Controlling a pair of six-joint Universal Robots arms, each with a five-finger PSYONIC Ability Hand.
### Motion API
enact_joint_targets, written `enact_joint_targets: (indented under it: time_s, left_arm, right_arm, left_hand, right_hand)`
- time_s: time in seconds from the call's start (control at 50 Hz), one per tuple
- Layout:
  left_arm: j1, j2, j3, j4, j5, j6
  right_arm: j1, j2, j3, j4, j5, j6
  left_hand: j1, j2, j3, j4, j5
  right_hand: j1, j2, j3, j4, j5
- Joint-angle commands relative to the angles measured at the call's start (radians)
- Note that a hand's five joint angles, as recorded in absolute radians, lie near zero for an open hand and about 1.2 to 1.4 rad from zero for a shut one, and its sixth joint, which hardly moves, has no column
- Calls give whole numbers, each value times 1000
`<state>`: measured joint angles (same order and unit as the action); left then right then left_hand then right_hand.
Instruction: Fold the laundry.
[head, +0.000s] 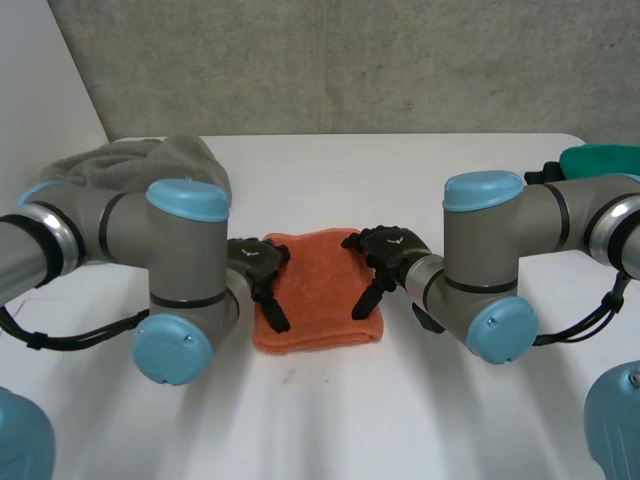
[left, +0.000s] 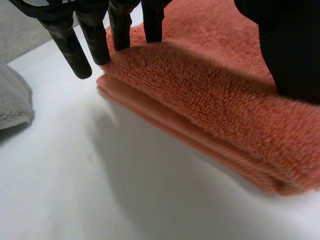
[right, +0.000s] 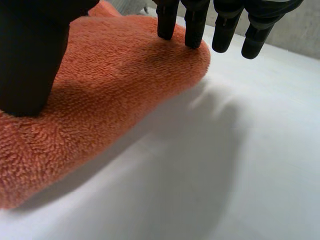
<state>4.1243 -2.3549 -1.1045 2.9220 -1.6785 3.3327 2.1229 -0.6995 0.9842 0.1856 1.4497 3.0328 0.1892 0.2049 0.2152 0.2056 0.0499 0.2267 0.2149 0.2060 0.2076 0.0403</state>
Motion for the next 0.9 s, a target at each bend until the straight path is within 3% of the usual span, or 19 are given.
enact_joint_targets:
  time_s: [0.02,0.12,0.18,0.24,0.42,0.5,0.9]
  left_arm:
    - [10,135,-50,-26,71,-28]
    - [45,290,-98,43,131,-58]
    - [73,374,-132,75,198,-77]
    - [96,433,-153,83,279,-99]
    - [166,551,-213,-16,764,-173]
    - [168,554,-230,-46,850,-171]
    - [145,534,-270,29,767,-168]
  right_arm:
    - [46,-99,54,-34,99,-158]
    - [126,-237,219,-191,191,-271]
    - [163,-294,328,-283,205,-314]
    - [207,-350,473,-412,195,-350]
    - [261,-315,680,-656,167,-348]
    - [259,-258,663,-679,176,-348]
    - [235,-110,528,-764,178,-362]
  left_hand:
    - [-15,-30,-41,-31,-50]
    - [-15,-30,-41,-31,-50]
    - [-15,-30,-41,-31,-50]
    - [-15,-30,-41,-31,-50]
    - [-15,-30,-41,-31,-50]
    - [-15,-30,-41,-31,-50]
    - [-15,-30,-41,-31,-50]
  right_hand:
    - [-52,-40,-31,-33,-40]
    - [-52,-40,-31,-33,-40]
    - [-41,-29,-20,-21,-29]
    - [130,141,150,149,142]
    - [77,89,98,96,89]
    - [77,89,98,96,89]
    - [239,250,259,258,250]
